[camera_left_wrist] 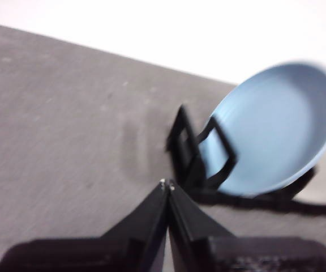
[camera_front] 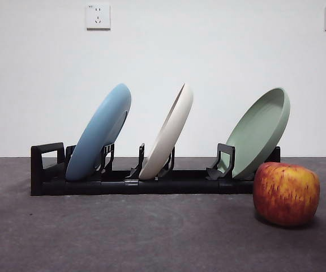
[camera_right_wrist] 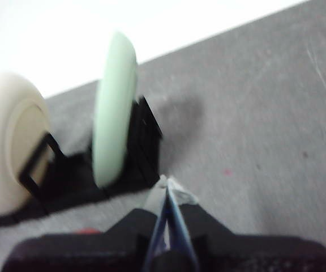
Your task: Take the blue plate from the plate rack,put the plate on the table,take the apple from the table,put the apple in the plate
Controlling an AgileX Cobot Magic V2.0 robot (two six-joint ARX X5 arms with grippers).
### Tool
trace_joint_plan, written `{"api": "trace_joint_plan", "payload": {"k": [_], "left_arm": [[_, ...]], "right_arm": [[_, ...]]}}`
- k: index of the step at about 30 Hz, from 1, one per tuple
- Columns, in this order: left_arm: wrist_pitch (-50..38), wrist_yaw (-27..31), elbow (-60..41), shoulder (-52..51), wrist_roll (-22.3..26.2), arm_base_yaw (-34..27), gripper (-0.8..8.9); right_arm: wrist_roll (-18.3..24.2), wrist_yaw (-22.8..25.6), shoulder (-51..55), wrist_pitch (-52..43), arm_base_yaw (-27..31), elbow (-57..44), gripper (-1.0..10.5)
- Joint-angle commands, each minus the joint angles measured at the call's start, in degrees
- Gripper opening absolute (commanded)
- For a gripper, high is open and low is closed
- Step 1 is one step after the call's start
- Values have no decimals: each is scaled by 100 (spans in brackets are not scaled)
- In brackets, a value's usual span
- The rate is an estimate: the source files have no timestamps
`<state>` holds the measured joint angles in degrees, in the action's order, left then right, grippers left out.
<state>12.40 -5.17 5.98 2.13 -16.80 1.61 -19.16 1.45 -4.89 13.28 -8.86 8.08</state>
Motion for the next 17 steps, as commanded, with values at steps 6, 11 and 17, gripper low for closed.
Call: {"api": "trace_joint_plan", "payload": {"k": [6,11,17], "left_arm": [[127,-555,1064,1193,-229,-20,-6],[315,-1493,2024,2332,273,-17,-6],[828,-2376,3244,3587,599,-9,-3]], "right_arm": [[-20,-470,-1403,111,17,1429,-11],[278,-1069,-2490,518,17,2472,-2],[844,-1373,-3685,1613,17,3742,2]]}}
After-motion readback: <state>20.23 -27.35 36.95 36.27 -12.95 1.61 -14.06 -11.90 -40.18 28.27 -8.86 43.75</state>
